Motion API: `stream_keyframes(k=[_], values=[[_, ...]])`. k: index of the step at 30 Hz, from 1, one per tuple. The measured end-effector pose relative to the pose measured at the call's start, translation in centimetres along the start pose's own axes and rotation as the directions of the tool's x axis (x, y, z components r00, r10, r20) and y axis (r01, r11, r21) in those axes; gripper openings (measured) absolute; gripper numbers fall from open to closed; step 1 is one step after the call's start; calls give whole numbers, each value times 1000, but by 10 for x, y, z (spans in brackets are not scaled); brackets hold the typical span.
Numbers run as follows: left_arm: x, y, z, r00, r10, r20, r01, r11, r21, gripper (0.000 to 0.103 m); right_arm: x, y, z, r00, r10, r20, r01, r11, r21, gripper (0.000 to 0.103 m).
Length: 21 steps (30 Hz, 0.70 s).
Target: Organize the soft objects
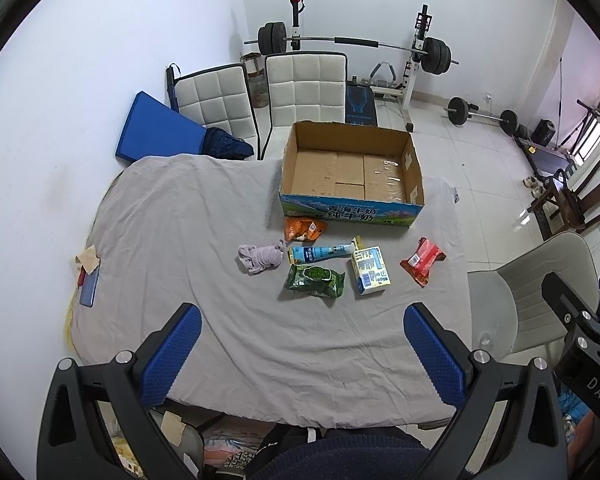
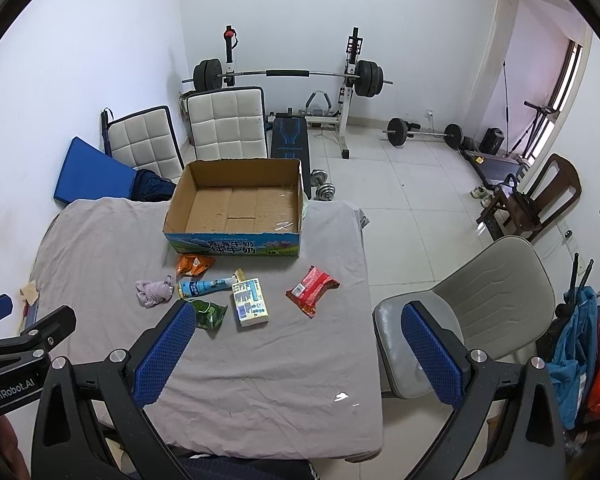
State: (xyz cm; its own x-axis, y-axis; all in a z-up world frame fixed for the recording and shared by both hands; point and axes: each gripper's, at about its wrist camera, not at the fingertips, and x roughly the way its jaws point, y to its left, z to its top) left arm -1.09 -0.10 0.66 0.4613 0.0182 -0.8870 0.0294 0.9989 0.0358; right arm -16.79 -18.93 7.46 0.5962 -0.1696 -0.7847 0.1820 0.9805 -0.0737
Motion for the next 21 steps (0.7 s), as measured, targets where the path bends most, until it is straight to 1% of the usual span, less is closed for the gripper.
stream_keyframes(k=[21], values=[[-11,2,-5,1000,1,25,-1,1000,-6,103,-17,0,-6,1000,15,25,-15,1000,7,103]])
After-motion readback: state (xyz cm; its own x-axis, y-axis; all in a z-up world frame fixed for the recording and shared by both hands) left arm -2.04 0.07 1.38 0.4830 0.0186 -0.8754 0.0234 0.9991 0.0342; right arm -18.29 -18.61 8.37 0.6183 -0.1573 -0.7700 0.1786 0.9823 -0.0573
